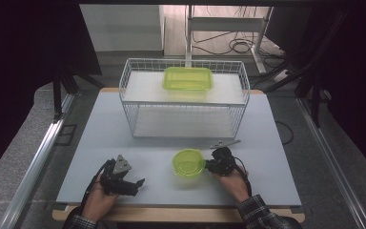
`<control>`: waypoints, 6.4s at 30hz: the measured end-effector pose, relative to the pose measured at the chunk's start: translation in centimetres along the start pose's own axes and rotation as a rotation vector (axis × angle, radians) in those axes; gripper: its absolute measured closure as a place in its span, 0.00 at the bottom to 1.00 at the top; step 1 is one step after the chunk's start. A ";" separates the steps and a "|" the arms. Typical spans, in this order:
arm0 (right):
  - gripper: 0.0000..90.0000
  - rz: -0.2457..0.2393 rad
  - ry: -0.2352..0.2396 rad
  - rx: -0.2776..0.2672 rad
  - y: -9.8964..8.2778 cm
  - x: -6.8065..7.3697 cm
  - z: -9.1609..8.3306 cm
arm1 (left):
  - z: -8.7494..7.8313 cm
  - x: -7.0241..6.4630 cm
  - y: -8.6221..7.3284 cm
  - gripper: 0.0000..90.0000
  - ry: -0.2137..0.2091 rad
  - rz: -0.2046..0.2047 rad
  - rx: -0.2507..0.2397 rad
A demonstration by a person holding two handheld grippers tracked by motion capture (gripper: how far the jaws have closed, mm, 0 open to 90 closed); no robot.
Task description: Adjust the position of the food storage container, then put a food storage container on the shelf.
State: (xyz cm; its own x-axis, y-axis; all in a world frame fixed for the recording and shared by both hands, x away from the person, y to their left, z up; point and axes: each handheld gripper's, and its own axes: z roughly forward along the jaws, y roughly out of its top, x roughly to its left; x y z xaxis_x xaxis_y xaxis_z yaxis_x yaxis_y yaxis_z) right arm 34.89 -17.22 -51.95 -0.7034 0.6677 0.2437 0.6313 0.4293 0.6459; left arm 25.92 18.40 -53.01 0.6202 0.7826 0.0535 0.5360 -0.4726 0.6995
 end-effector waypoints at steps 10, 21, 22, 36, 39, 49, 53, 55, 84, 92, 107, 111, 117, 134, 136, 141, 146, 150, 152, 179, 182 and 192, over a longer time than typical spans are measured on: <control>0.94 -0.057 -0.093 -0.014 0.1 -0.2 -1.2 | 0.0 0.0 0.0 0.07 -0.008 -0.003 -0.001; 0.74 -0.138 -0.139 -0.070 -0.1 0.0 -4.1 | 0.0 -0.1 0.0 0.07 -0.018 -0.006 0.001; 0.71 -0.138 -0.143 -0.073 -0.2 0.0 -4.3 | 0.1 -0.1 0.0 0.07 -0.015 -0.006 0.001; 0.13 -0.097 -0.101 -0.126 -1.5 -0.6 -5.5 | 0.1 -0.1 0.0 0.07 -0.015 0.000 0.006; 0.10 -0.101 -0.097 -0.122 -1.8 -0.6 -5.6 | 0.1 -0.1 0.0 0.07 -0.015 0.000 0.006; 0.05 -0.104 -0.090 -0.118 -2.4 -0.7 -6.0 | 0.1 -0.1 0.0 0.07 -0.014 0.002 0.007; 0.05 -0.092 -0.092 -0.117 -2.3 -0.7 -6.0 | 0.2 -0.1 0.0 0.07 -0.015 0.002 0.008; 0.05 -0.088 -0.093 -0.117 -2.3 -0.7 -5.9 | 0.2 -0.1 0.0 0.07 -0.016 0.005 0.011; 0.32 -0.002 0.037 -0.091 1.8 -0.2 -4.2 | 0.3 -0.2 0.0 0.07 -0.011 0.015 0.020; 0.44 0.057 0.078 -0.079 2.6 -0.8 -3.1 | 0.3 -0.2 -0.1 0.07 -0.009 0.018 0.025; 0.79 0.289 0.267 0.011 2.9 -2.5 -1.3 | 0.3 -0.3 -0.1 0.07 0.001 0.032 0.035; 0.88 0.347 0.321 0.021 2.9 -2.8 -1.2 | 0.3 -0.3 -0.1 0.07 0.002 0.039 0.038; 0.90 0.386 0.359 0.024 2.9 -3.0 -1.2 | 0.3 -0.3 -0.1 0.07 0.005 0.034 0.034; 0.90 0.391 0.379 -0.094 4.3 -3.1 -4.2 | 0.3 -0.3 -0.1 0.07 0.006 0.037 0.037; 0.90 0.390 0.380 -0.104 4.5 -3.1 -4.6 | 0.3 -0.3 -0.1 0.07 0.007 0.033 0.034; 0.90 0.385 0.380 -0.119 5.1 -3.1 -5.2 | 0.3 -0.3 -0.1 0.07 0.007 0.033 0.034; 0.90 0.378 0.381 -0.146 6.1 -3.1 -6.1 | 0.3 -0.2 -0.1 0.07 0.009 0.034 0.035; 0.90 0.373 0.380 -0.159 6.7 -3.0 -6.6 | 0.2 -0.2 -0.1 0.07 0.009 0.028 0.030; 0.90 0.371 0.379 -0.165 7.0 -3.0 -6.9 | 0.2 -0.1 -0.1 0.07 0.007 0.025 0.028; 0.90 0.362 0.371 -0.251 11.6 -3.0 -10.7 | -0.2 0.3 0.0 0.05 -0.015 -0.035 0.000; 0.90 0.361 0.373 -0.258 12.2 -3.0 -11.0 | -0.2 0.3 0.0 0.05 -0.014 -0.031 0.003; 0.90 0.350 0.371 -0.275 13.5 -2.7 -11.9 | -0.1 0.3 0.0 0.05 -0.011 -0.027 0.006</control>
State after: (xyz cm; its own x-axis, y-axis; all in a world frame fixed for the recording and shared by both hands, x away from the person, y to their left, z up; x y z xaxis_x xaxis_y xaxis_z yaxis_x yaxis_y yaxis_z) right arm 41.45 -20.43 -35.28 -0.5665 0.4625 0.6820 0.7740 0.0145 0.6331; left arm 26.00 18.66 -52.92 0.6119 0.7905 0.0266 0.5559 -0.4537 0.6965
